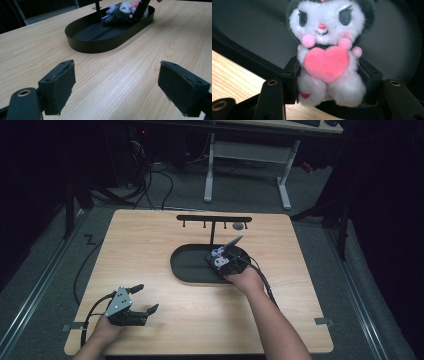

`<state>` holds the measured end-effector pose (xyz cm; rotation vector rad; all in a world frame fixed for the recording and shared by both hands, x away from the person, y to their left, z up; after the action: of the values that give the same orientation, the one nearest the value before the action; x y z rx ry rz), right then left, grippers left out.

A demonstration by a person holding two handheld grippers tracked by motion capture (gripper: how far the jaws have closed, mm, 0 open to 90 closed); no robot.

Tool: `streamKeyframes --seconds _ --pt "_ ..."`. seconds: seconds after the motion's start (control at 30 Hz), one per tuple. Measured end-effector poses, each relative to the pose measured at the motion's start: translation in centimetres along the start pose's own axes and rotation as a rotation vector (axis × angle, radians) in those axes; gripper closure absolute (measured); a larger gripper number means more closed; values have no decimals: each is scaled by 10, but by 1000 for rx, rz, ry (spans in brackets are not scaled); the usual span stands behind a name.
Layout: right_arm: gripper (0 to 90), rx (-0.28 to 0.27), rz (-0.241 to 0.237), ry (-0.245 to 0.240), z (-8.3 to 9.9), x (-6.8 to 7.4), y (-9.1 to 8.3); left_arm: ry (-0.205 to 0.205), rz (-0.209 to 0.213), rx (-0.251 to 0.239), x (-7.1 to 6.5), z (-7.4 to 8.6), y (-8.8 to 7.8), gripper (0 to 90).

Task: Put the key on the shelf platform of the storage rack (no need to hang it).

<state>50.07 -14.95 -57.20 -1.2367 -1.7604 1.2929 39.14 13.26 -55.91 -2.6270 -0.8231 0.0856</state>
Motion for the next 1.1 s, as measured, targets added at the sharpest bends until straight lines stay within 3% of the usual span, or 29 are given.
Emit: streamKeyframes --seconds 0.37,0.83,1.1 --pt "292 -38 -15 17 -5 0 -6 0 1 -1 0 0 0 154" --pt "268 -123 -8 3 -2 0 -31 0 1 2 0 0 1 154" --pt "263 -164 -8 10 16 -4 -40 6 -1 8 -1 0 1 154"
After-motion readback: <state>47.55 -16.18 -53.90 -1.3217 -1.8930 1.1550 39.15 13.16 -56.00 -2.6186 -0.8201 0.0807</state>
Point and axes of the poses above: each handheld gripper's, and its own axes: y roughly forward along the jaws, z roughly out of its underside, x roughly to its left, the point moved 10 cm from there along y, roughly forward along the jaws, and after that the axes turned 4 degrees about z, right-handed, at the moved point
